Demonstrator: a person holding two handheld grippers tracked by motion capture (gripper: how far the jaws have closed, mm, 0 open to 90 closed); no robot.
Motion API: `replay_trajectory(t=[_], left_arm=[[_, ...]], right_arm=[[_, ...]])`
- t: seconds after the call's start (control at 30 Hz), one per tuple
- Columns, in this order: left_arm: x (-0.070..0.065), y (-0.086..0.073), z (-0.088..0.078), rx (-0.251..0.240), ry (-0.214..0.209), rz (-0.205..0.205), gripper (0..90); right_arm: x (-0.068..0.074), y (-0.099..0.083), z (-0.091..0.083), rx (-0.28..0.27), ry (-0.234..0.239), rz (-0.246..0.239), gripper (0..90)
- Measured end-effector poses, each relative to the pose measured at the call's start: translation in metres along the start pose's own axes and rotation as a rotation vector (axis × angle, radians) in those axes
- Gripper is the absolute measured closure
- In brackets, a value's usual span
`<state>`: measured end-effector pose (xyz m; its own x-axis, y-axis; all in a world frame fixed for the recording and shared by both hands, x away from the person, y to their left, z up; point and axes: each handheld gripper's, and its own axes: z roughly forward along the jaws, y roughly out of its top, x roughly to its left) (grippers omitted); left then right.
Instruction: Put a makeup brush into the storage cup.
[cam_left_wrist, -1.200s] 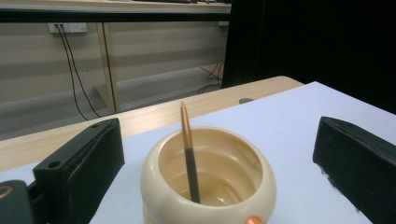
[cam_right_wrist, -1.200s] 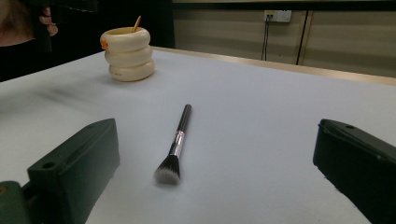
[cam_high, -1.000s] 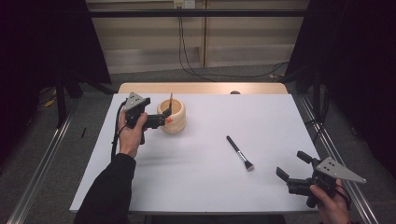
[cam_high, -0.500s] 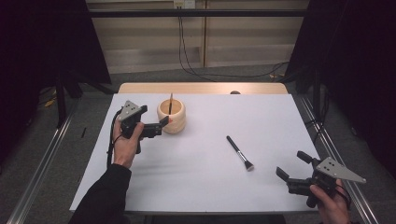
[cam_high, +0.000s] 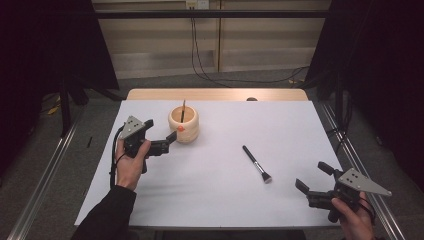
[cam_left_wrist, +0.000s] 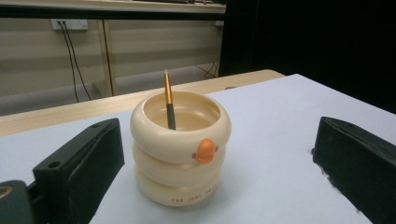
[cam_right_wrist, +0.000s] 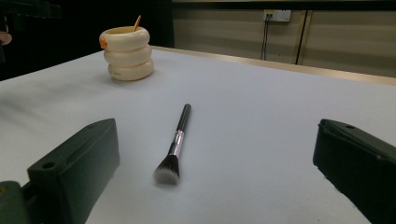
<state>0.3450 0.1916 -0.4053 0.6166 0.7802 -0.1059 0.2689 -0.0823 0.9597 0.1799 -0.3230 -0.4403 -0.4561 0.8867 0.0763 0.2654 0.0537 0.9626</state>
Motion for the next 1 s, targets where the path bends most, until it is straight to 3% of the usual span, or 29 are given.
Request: replay_trajectory(t=[0.13,0.2,0.27,0.53,0.63,0.77,1.0], left_arm=[[-0.006,-0.002,-0.006,-0.004,-0.013,0.014,1.9],[-0.009,-0.003,-0.010,-0.005,0.013,0.023,1.9],[-0.012,-0.003,-0.012,-0.008,-0.013,0.022,1.9],[-0.022,-0.009,-0.025,-0.004,-0.018,0.040,1.9],[-0.024,-0.013,-0.031,-0.011,-0.010,0.022,1.9],[-0.026,-0.021,-0.040,-0.019,-0.035,0.048,1.9],[-0.034,-0.031,-0.058,-0.027,-0.030,0.053,1.9]], right_arm=[[0.000,0.000,0.000,0.001,0.005,0.003,0.0],[0.000,0.000,0.000,0.005,0.004,0.007,0.0],[0.000,0.000,0.000,0.003,0.006,0.002,0.0],[0.000,0.000,0.000,0.007,0.008,0.005,0.0],[0.000,0.000,0.000,0.003,0.002,0.002,0.0],[0.000,0.000,0.001,0.006,0.002,0.008,0.0],[0.000,0.001,0.001,-0.003,0.001,0.006,0.0]])
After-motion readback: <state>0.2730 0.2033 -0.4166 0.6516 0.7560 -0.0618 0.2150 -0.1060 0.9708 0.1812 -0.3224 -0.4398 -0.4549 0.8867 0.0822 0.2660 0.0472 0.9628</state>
